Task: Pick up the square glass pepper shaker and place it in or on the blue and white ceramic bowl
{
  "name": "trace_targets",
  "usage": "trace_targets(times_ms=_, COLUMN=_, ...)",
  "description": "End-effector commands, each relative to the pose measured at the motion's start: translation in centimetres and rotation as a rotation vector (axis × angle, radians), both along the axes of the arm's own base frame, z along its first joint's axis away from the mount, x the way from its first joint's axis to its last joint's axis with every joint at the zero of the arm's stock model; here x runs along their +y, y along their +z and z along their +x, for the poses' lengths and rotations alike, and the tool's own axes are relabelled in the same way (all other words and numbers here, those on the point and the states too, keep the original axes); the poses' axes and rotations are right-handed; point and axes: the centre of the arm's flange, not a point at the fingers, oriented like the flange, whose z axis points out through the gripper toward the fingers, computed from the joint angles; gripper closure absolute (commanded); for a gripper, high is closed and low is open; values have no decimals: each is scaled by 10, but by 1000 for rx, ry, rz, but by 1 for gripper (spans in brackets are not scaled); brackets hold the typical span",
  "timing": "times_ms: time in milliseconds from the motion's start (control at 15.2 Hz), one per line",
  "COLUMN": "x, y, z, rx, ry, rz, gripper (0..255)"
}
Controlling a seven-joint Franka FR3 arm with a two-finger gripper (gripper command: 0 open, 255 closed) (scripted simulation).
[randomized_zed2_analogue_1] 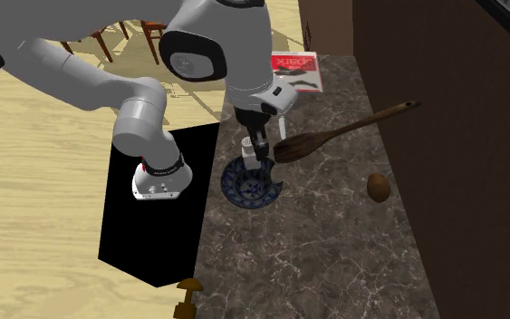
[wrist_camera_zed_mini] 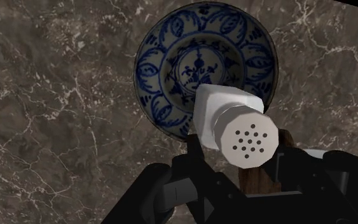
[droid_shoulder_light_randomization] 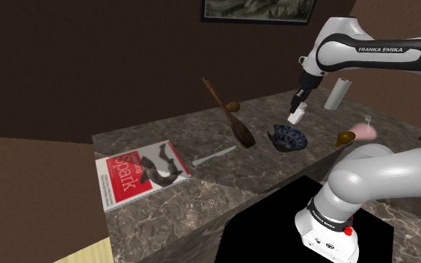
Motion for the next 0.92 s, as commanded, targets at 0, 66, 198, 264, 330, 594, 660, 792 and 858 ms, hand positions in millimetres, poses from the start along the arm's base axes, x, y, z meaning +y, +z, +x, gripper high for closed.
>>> trace_targets(times_ms=0, x=0, y=-10, z=-1, rx=0, ry=0, rz=0, gripper=255)
trace_targets(times_ms=66, x=0, y=-15, z=-1, rx=0, ry=0, rz=0, gripper=255)
trace_targets(times_ms=198, x=0, y=-26, z=-1, rx=0, ry=0, rz=0, gripper=255)
trace_targets(times_ms=264, x=0, y=-31, z=-1, rx=0, ry=0, rz=0, gripper=255)
trace_targets(times_ms=330, x=0, y=-36, z=-1, rx=0, ry=0, rz=0, gripper=255)
trace_targets(times_ms=594, x=0, y=-57, z=-1, rx=0, ry=0, rz=0, gripper=255)
trace_targets(times_ms=660, x=0, y=-63, z=-1, rx=0, ry=0, rz=0, gripper=255)
trace_targets(times_ms=792, x=0, y=-75, z=-1, rx=0, ry=0, rz=0, gripper=255)
trace_targets(times_ms=858, x=0, y=-75, z=-1, rx=0, ry=0, rz=0, gripper=255)
